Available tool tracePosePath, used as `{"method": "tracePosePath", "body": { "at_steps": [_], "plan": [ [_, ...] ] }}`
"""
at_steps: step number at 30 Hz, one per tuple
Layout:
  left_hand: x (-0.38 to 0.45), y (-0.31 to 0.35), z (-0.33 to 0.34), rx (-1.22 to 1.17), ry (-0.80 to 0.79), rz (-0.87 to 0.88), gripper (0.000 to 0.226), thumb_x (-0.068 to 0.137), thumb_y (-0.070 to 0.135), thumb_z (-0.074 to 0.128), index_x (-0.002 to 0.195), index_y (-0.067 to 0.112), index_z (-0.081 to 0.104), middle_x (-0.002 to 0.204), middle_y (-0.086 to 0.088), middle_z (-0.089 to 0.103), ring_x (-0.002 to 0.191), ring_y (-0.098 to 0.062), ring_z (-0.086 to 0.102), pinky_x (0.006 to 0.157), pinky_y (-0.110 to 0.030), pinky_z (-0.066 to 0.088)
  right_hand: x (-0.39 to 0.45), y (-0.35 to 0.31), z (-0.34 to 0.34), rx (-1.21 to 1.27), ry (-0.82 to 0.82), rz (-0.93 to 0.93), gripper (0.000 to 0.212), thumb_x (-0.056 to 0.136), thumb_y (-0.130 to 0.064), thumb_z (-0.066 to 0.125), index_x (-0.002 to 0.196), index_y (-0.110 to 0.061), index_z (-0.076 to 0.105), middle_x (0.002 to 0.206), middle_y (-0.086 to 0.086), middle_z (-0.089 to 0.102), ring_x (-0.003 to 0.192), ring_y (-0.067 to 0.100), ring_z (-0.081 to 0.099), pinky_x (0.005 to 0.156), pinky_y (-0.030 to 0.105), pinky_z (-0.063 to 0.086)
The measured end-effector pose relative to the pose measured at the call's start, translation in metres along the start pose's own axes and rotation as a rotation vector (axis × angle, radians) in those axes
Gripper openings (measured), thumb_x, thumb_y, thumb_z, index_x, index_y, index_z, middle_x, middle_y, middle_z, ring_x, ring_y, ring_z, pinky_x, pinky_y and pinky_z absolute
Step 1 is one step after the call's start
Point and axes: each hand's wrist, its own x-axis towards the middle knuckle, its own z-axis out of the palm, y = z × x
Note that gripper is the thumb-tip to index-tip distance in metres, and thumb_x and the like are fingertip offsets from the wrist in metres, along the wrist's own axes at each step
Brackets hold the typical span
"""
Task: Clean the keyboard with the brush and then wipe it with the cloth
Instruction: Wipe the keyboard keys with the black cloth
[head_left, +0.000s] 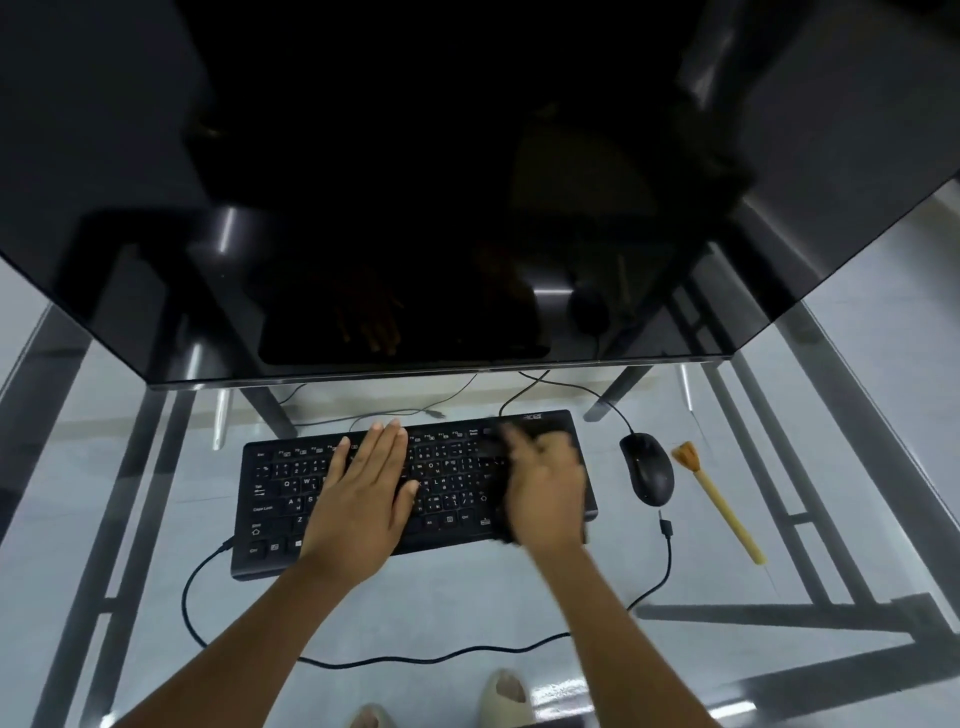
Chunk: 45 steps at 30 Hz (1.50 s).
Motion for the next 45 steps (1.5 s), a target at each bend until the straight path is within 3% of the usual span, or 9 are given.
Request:
{"method": "tracePosePath", "body": {
  "at_steps": [4,10,17,25,32,37,39,41,45],
  "plan": [
    [-0.001,0.0,-0.001,0.018,0.003,-0.001,0.059,0.102,0.041,0.022,0.151,0.008,0.023,0.158,-0.004,0.021,0.148,-0.017,0.012,0.119,-0.042,0.005,0.031,0.009,-0.004,-0.016,0.139,0.312,0.041,0.092,-0.011,0.05,0.131,-0.022,0.058,0.096,0.011,0.048,0.079,0.029,0.048,0.077,0.042,0.048],
    [0.001,0.0,0.0,0.015,-0.013,-0.01,0.06,0.101,0.041,0.021,0.15,0.007,0.028,0.158,-0.005,0.025,0.148,-0.017,0.014,0.119,-0.044,0.008,-0.006,-0.068,0.036,0.029,-0.17,-0.228,0.031,0.095,-0.035,0.05,0.124,-0.025,0.055,0.102,0.0,0.051,0.094,0.024,0.049,0.078,0.036,0.039],
    [0.0,-0.001,0.0,0.025,-0.012,-0.011,0.059,0.102,0.042,0.022,0.151,0.008,0.025,0.159,-0.004,0.021,0.148,-0.017,0.014,0.118,-0.043,0.008,0.038,0.011,0.005,-0.074,0.142,0.257,0.036,0.092,-0.014,0.052,0.127,-0.014,0.06,0.096,0.016,0.051,0.08,0.035,0.053,0.073,0.04,0.045],
    [0.0,-0.002,0.0,0.023,-0.023,-0.003,0.059,0.101,0.039,0.022,0.149,0.006,0.029,0.158,-0.006,0.024,0.148,-0.017,0.014,0.118,-0.044,0.009,-0.03,-0.06,0.027,0.05,-0.098,-0.263,0.039,0.088,-0.032,0.062,0.126,-0.026,0.056,0.091,0.0,0.056,0.08,0.022,0.056,0.069,0.032,0.047],
    [-0.002,-0.001,-0.001,0.031,-0.029,-0.012,0.058,0.102,0.039,0.022,0.151,0.007,0.024,0.159,-0.006,0.02,0.148,-0.019,0.012,0.118,-0.046,0.011,-0.016,0.012,-0.009,-0.014,0.036,0.14,0.04,0.092,-0.018,0.056,0.132,-0.016,0.055,0.098,0.013,0.053,0.083,0.032,0.054,0.074,0.043,0.048],
    [-0.001,-0.001,-0.002,0.022,-0.037,-0.004,0.059,0.102,0.039,0.016,0.149,0.005,0.029,0.158,-0.007,0.025,0.148,-0.02,0.016,0.117,-0.046,0.012,-0.067,-0.047,0.011,-0.005,-0.184,-0.271,0.071,0.066,-0.021,0.08,0.132,-0.02,0.054,0.093,0.004,0.054,0.076,0.02,0.055,0.065,0.033,0.047],
    [-0.002,-0.002,-0.003,0.022,-0.052,0.004,0.06,0.103,0.04,0.014,0.149,0.006,0.029,0.157,-0.007,0.025,0.148,-0.02,0.016,0.117,-0.046,0.012,-0.062,-0.041,-0.001,-0.023,-0.219,-0.327,0.044,0.079,-0.035,0.072,0.12,-0.028,0.058,0.091,0.004,0.058,0.078,0.022,0.058,0.069,0.034,0.051],
    [-0.001,-0.001,-0.003,0.02,-0.057,-0.004,0.059,0.102,0.041,0.019,0.15,0.007,0.026,0.158,-0.006,0.023,0.148,-0.019,0.014,0.118,-0.045,0.012,-0.045,-0.007,-0.011,-0.067,-0.107,-0.18,0.03,0.09,-0.051,0.056,0.102,-0.024,0.063,0.088,0.006,0.062,0.078,0.025,0.06,0.072,0.038,0.054],
    [-0.001,-0.001,-0.005,0.012,-0.065,-0.014,0.058,0.102,0.04,0.021,0.15,0.007,0.027,0.158,-0.007,0.024,0.148,-0.019,0.014,0.117,-0.046,0.013,-0.01,0.033,-0.017,-0.071,0.12,0.258,0.041,0.088,-0.006,0.059,0.129,-0.005,0.057,0.087,0.018,0.05,0.069,0.033,0.052,0.062,0.047,0.053]
  ]
}}
